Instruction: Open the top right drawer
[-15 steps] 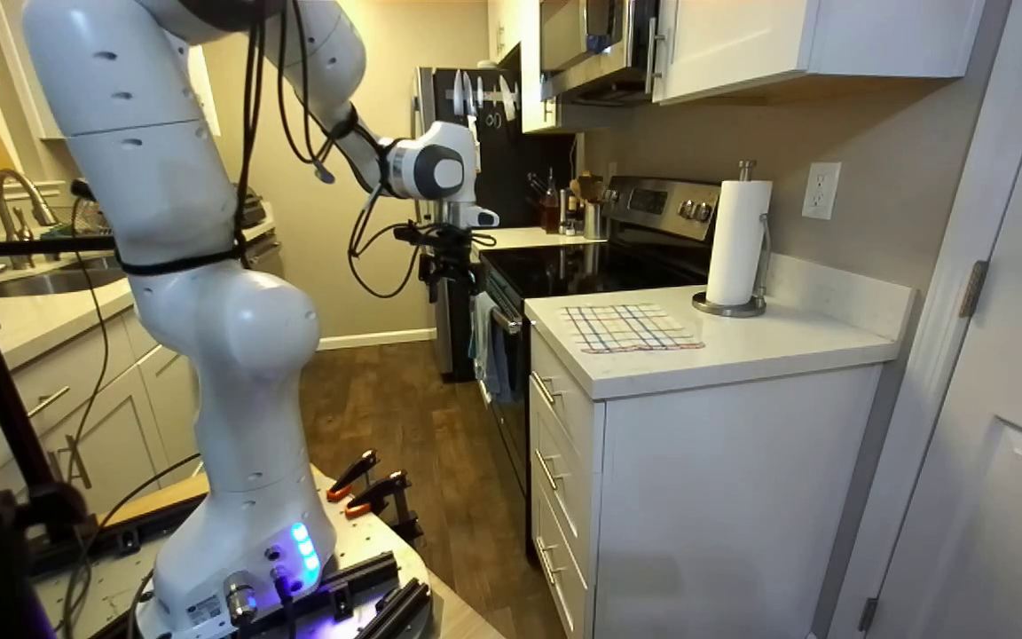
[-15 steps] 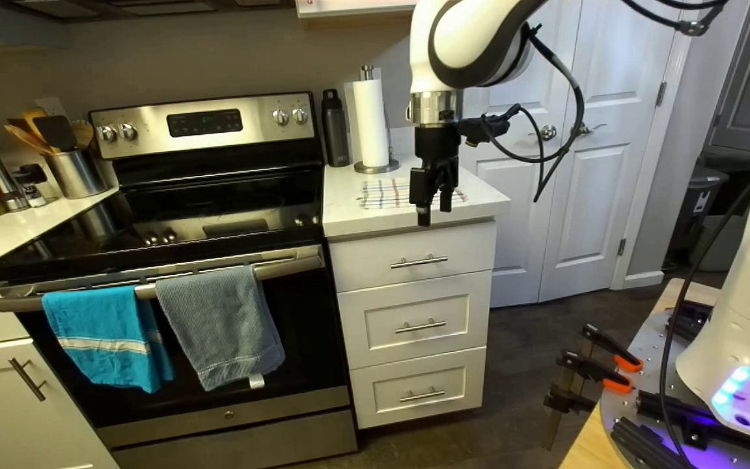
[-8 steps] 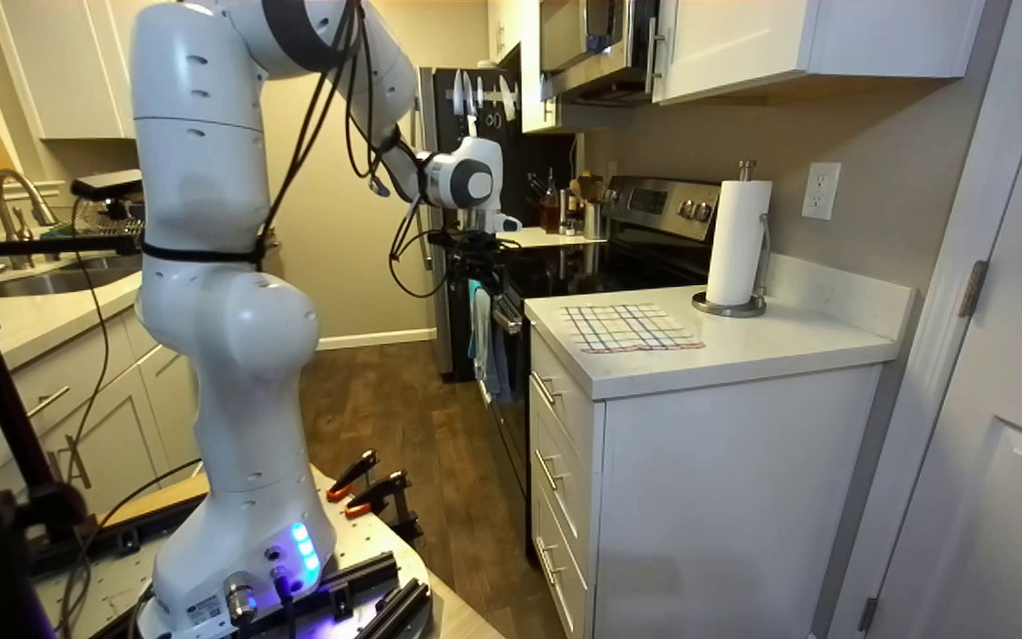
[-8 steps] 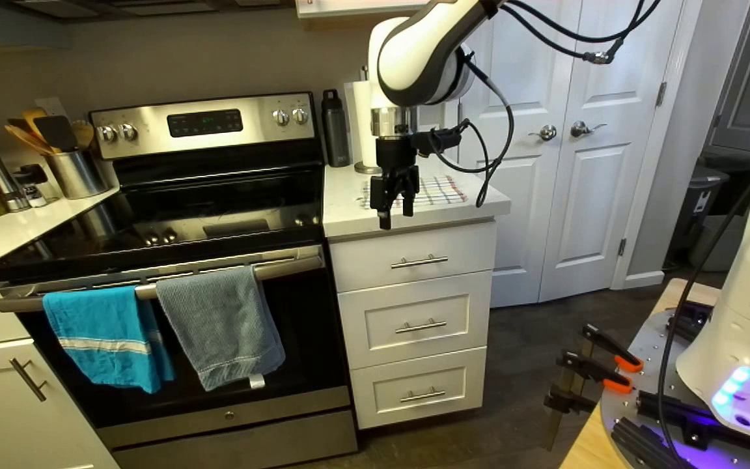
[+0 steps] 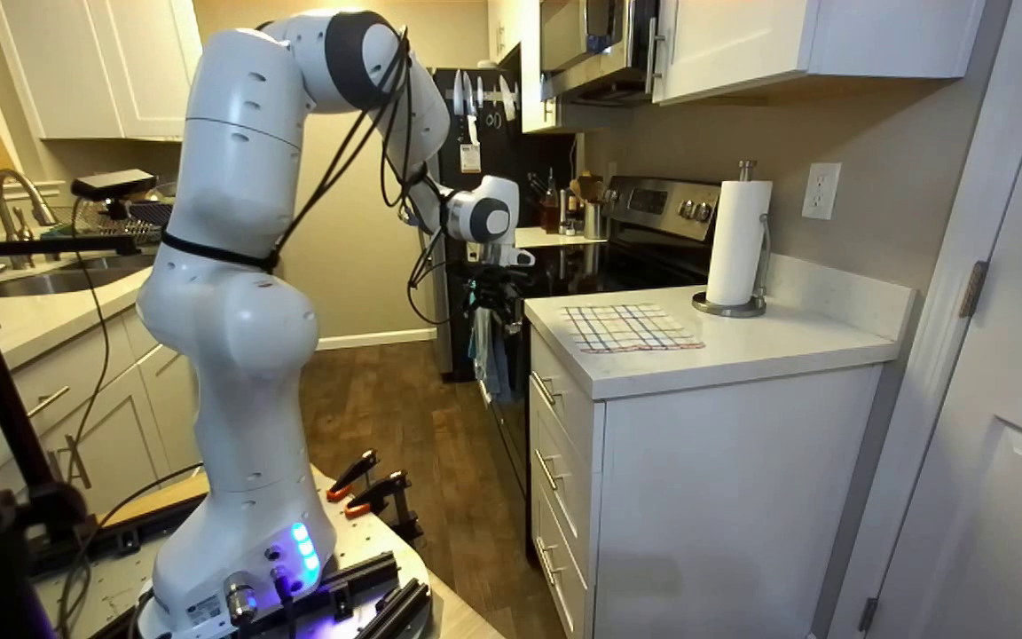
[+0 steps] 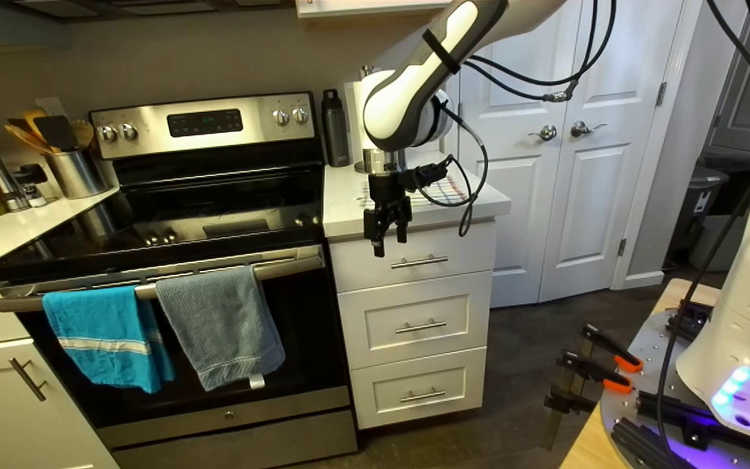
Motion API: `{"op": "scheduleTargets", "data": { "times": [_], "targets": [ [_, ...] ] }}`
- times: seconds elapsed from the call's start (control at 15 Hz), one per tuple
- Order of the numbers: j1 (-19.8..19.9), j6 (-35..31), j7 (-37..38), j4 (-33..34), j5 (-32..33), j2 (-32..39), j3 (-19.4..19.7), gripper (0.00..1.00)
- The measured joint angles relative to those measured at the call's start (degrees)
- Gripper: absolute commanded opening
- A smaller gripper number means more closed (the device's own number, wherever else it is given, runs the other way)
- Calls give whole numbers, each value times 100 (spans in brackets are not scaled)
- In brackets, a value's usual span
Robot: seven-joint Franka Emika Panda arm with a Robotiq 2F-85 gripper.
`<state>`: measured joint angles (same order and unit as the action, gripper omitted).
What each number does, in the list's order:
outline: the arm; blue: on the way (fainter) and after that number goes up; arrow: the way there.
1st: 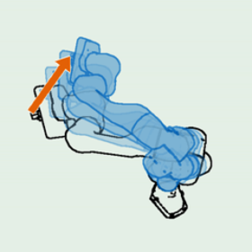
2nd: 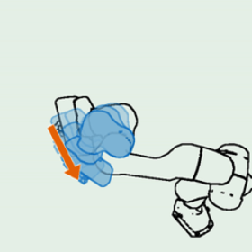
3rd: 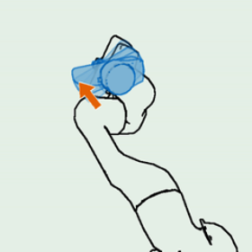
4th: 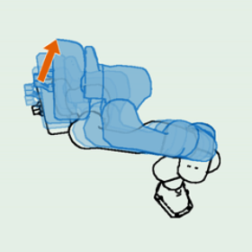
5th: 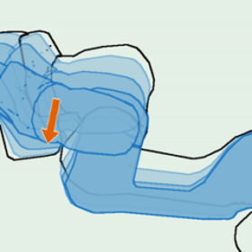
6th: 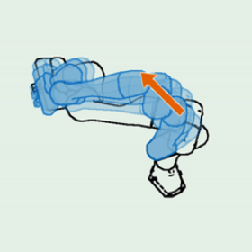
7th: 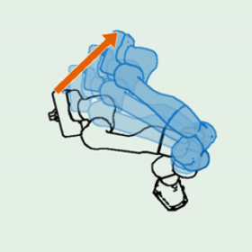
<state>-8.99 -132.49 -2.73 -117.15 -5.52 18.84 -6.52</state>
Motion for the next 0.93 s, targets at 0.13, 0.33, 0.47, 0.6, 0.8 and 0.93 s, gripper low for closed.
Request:
{"op": "scheduleTargets", "data": {
  "times": [0.13, 0.33, 0.47, 0.6, 0.8, 0.93],
  "targets": [
    [0, -19, 0, 16, 0, 67, -3, 100],
    [0, -19, 0, 47, 0, 67, -4, 100],
    [0, -19, 0, 60, 0, 67, -4, 100],
    [0, -19, 0, 61, 0, 67, -4, 100],
    [0, -19, 0, 61, 0, 67, -4, 100],
    [-7, -269, -33, 61, 28, 73, -20, 100]
  ]
}}
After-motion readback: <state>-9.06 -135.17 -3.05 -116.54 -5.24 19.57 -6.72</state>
